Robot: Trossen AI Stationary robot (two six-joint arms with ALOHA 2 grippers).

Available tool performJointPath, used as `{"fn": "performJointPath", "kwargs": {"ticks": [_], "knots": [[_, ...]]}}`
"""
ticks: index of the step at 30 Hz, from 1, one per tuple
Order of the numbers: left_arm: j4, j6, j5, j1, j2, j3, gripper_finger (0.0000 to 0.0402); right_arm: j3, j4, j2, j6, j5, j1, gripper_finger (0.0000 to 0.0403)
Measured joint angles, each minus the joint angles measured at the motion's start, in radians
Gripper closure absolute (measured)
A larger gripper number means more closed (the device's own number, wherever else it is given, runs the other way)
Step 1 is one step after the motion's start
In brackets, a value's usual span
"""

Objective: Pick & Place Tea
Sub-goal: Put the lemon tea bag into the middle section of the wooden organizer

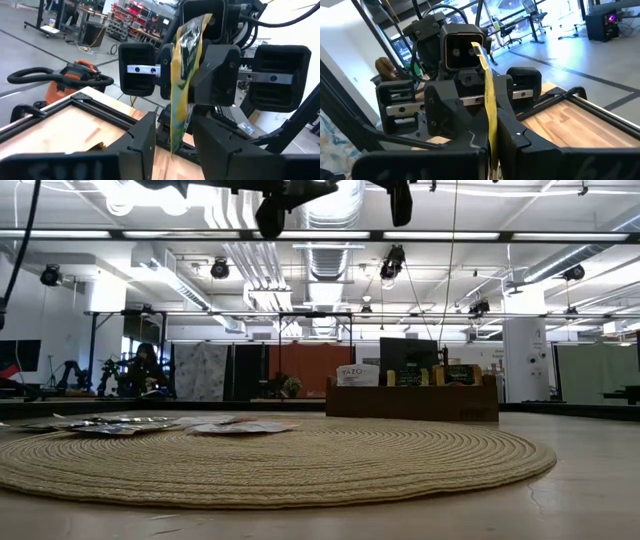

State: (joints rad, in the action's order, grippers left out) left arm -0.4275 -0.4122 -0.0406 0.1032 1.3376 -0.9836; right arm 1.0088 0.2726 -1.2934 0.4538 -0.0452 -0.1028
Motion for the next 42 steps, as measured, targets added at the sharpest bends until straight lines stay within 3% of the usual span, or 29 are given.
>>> {"fn": "performJointPath", "kwargs": {"ticks": [5,10,20,29,36,42], "knots": [[0.010,0.010,0.002,0.006,0.000,0.005,0.0329,0.000,-0.002,0.000,0.000,-0.001,0.000,0.0384],[0.012,0.042,0.005,0.015,0.000,0.003,0.0391,0.000,-0.003,0.000,0.007,-0.003,0.000,0.0349],[0.052,0.054,0.004,0.040,0.000,0.004,0.0395,0.000,-0.058,0.018,0.054,0.000,-0.002,0.0249],[0.152,0.087,0.029,0.047,0.011,0.003,0.0396,0.014,-0.432,0.142,-0.043,0.020,-0.032,0.0212],[0.186,0.169,0.117,0.059,0.135,-0.035,0.0396,0.197,-0.841,0.115,-0.201,0.019,-0.076,0.0211],[0.192,0.205,0.165,0.064,0.280,-0.139,0.0396,0.375,-1.123,0.041,-0.310,0.019,-0.094,0.0211]]}}
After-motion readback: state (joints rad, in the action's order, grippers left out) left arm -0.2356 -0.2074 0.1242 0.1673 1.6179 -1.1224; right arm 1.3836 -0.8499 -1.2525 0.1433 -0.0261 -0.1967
